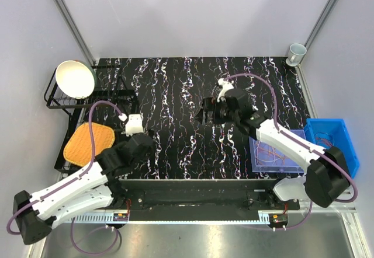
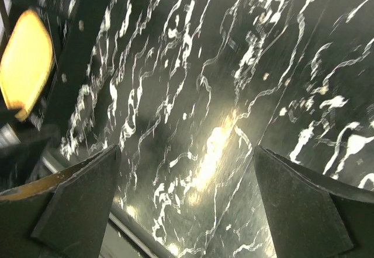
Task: Untangle the cables
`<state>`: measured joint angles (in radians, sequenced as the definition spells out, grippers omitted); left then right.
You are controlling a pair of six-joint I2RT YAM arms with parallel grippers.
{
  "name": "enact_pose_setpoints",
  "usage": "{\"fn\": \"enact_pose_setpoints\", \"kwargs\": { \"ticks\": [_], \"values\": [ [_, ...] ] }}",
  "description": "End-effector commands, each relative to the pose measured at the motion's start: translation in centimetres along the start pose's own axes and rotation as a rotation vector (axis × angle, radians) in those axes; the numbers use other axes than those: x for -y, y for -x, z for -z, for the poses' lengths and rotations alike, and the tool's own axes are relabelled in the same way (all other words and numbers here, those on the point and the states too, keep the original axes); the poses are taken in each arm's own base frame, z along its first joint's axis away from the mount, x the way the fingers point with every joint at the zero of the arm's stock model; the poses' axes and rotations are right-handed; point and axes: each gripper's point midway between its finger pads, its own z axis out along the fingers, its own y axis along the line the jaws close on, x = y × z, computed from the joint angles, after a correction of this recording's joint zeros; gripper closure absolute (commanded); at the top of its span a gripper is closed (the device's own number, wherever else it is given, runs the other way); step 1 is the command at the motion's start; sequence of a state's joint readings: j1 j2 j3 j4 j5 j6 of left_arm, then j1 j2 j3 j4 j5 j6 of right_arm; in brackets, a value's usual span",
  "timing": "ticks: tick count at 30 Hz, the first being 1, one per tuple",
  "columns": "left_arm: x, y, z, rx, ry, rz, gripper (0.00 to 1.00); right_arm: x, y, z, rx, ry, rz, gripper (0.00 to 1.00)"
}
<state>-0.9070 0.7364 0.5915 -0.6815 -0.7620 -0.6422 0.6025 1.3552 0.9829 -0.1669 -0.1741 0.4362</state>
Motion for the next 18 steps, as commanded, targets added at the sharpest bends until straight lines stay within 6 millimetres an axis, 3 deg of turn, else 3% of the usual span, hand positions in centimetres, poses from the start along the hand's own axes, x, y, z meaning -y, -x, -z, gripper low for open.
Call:
{"fn": "enact_pose_setpoints", "kwargs": {
  "ticks": [1, 6, 7, 9, 10, 13, 16, 18],
  "values": [
    [-1.8, 5.2, -2.4, 0.196, 0.119, 0.159, 0.01, -1.7, 0.2, 0.7, 0.105, 0.056, 0.052, 0.00],
    [-3.5, 6.4, -5.1, 0.225, 0.190, 0.163, 0.01, -1.6, -1.0, 1.0, 0.100, 0.056, 0.035, 0.00],
    [-3.4, 7.6, -5.4, 0.278, 0.189, 0.200, 0.01, -1.4, -1.3, 1.1, 0.097, 0.053, 0.035, 0.00],
    [-4.2, 7.3, -6.3, 0.308, 0.240, 0.142, 0.01, -1.5, -1.3, 1.6, 0.105, 0.057, 0.038, 0.00],
    [-4.5, 8.4, -6.5, 0.362, 0.263, 0.168, 0.01, -1.1, -1.7, 1.7, 0.100, 0.051, 0.041, 0.00],
    [-7.0, 7.8, -7.6, 0.366, 0.394, 0.096, 0.01, -1.0, -1.6, 2.6, 0.127, 0.049, 0.053, 0.00],
    [-8.5, 9.6, -8.0, 0.415, 0.472, 0.137, 0.01, -0.9, -1.5, 3.2, 0.146, 0.046, 0.059, 0.00],
    [-9.2, 9.4, -8.7, 0.417, 0.488, 0.109, 0.01, -1.2, -0.8, 3.5, 0.183, 0.061, 0.064, 0.00]
  ]
}}
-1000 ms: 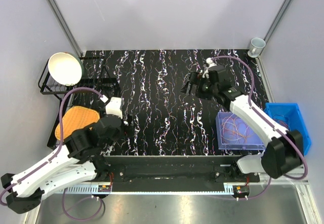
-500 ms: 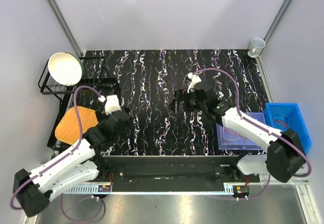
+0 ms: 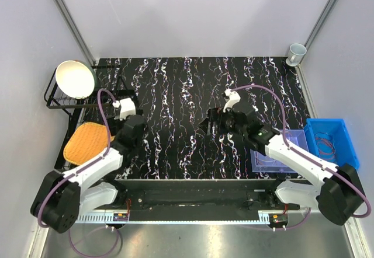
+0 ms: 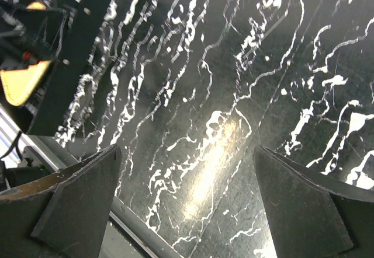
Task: Untangle the cables
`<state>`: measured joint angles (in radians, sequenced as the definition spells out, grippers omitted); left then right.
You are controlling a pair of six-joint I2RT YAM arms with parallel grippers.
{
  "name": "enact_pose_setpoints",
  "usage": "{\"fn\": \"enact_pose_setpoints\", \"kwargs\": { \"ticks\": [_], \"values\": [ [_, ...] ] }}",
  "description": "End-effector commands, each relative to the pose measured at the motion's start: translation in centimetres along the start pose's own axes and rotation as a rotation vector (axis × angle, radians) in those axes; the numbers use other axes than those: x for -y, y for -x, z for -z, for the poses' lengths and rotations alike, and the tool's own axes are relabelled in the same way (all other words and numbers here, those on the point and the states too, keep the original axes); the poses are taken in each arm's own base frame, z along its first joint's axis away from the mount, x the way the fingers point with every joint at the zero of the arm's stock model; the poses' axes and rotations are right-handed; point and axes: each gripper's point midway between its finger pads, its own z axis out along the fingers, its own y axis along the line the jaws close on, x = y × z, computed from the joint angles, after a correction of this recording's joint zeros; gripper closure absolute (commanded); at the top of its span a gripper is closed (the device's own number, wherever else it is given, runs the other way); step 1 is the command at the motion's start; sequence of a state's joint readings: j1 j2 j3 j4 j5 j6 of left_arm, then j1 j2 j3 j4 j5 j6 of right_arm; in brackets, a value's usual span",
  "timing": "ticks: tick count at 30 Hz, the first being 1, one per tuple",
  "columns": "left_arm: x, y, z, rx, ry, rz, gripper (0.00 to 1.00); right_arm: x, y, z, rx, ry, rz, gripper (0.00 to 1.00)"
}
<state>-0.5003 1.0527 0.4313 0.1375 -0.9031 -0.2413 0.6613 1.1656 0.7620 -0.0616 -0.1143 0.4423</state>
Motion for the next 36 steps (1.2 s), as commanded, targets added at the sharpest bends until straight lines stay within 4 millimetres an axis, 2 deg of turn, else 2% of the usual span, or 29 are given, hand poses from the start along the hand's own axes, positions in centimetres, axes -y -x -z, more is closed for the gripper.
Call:
{"fn": "enact_pose_setpoints", "kwargs": {
  "ticks": [1, 5, 9, 10, 13, 15, 16, 18, 20, 21, 23, 24, 30, 31, 33, 36],
  "values": [
    [-2.2, 4.7, -2.3, 0.186, 0.121, 0.133, 0.01, -1.1, 2.5, 1.0, 0.123, 0.035, 0.033, 0.00],
    [-3.5, 1.7, -5.1, 0.140, 0.129, 0.136, 0.01, -1.2, 2.3, 1.4, 0.126, 0.046, 0.032, 0.00],
    [-3.8, 2.3, -5.5, 0.195, 0.112, 0.162, 0.01, -1.5, 2.1, 1.8, 0.135, 0.074, 0.040, 0.00],
    [-3.9, 3.8, -5.3, 0.266, 0.091, 0.210, 0.01, -1.6, 2.0, 2.0, 0.136, 0.082, 0.042, 0.00],
    [-3.1, 2.7, -5.3, 0.310, -0.014, 0.171, 0.01, -1.8, 1.7, 2.0, 0.137, 0.101, 0.046, 0.00],
    [-2.0, 3.6, -5.3, 0.367, -0.095, 0.121, 0.01, -1.9, 1.8, 1.9, 0.141, 0.112, 0.048, 0.00],
    [-1.8, 2.9, -5.5, 0.319, -0.111, 0.114, 0.01, -2.0, 1.6, 1.7, 0.133, 0.116, 0.049, 0.00],
    [-1.0, 2.6, -5.5, 0.335, -0.193, 0.120, 0.01, -2.2, 1.8, 1.5, 0.132, 0.124, 0.048, 0.01],
    [-0.3, 2.8, -5.9, 0.354, -0.226, 0.104, 0.01, -2.4, 1.9, 0.9, 0.121, 0.129, 0.047, 0.00],
    [-0.5, 1.7, -6.5, 0.282, -0.228, 0.096, 0.01, -2.7, 2.1, 0.8, 0.117, 0.138, 0.043, 0.00],
    [-0.5, 2.5, -6.5, 0.318, -0.228, 0.111, 0.01, -2.7, 1.7, 0.1, 0.090, 0.140, 0.032, 0.00],
    [-0.5, 2.0, -6.6, 0.292, -0.225, 0.101, 0.01, -2.9, 1.9, -0.1, 0.088, 0.142, 0.028, 0.00],
    [-0.6, 2.2, -6.5, 0.306, -0.220, 0.105, 0.01, -0.3, 1.9, -1.3, 0.065, -0.018, -0.016, 0.00],
    [-0.6, 2.2, -6.6, 0.303, -0.220, 0.107, 0.01, 0.7, 1.1, -1.3, 0.036, -0.063, -0.017, 0.00],
    [-0.6, 2.4, -6.5, 0.310, -0.222, 0.110, 0.01, 2.5, 1.5, -1.2, 0.073, -0.160, -0.036, 0.00],
    [-0.6, 2.3, -6.6, 0.307, -0.222, 0.109, 0.01, 3.5, 1.8, -0.7, 0.110, -0.210, -0.030, 0.00]
  ]
}}
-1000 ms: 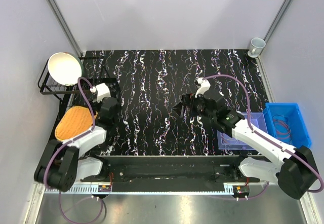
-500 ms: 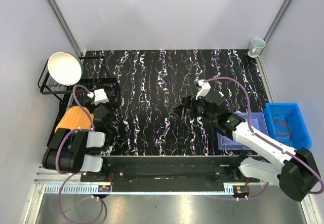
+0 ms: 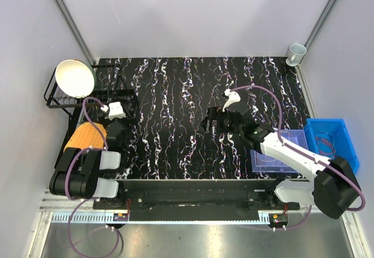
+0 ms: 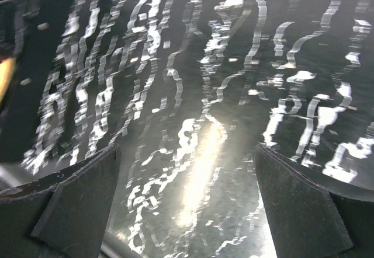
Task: Untangle the cables
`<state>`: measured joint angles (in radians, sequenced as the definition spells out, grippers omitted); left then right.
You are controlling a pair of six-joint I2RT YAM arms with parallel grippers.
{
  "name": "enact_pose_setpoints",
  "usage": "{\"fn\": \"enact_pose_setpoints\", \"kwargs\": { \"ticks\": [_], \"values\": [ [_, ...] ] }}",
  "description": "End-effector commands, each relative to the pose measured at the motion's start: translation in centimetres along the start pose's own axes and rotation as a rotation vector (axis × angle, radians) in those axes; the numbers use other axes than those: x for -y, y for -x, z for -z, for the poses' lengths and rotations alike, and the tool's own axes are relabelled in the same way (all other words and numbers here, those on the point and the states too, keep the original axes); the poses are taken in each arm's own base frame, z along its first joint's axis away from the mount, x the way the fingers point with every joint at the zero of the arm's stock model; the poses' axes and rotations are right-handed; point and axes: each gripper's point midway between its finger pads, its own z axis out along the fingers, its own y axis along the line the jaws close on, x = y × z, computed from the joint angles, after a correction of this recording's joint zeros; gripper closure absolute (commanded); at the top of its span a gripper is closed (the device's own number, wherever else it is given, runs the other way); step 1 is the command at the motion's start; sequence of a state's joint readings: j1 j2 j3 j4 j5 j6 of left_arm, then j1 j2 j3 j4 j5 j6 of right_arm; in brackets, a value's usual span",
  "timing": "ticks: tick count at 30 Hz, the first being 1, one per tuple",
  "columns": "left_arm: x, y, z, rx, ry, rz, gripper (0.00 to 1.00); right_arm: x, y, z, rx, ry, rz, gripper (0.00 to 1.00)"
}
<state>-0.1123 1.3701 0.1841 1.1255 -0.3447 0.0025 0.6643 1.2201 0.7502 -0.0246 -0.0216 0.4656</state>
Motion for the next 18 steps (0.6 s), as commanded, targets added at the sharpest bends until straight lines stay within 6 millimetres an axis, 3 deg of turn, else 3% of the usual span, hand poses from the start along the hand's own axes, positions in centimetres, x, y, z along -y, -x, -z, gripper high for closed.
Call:
{"fn": "enact_pose_setpoints", "kwargs": {
  "ticks": [1, 3, 10, 18],
  "values": [
    [0.4, 1.7, -0.7, 0.054, -0.017, 0.018, 0.01, 1.5, 2.5, 0.8, 0.110, -0.118, -0.015, 0.00],
    [0.3, 1.7, -0.7, 0.056, -0.016, 0.017, 0.01, 2.0, 2.7, 0.9, 0.124, -0.145, -0.019, 0.00],
    [0.3, 1.7, -0.7, 0.054, -0.016, 0.018, 0.01, 0.4, 4.2, 2.1, 0.218, -0.042, 0.012, 0.00],
    [0.3, 1.7, -0.7, 0.054, -0.014, 0.017, 0.01, 0.7, 5.1, 2.3, 0.228, -0.081, -0.002, 0.00]
  ]
}}
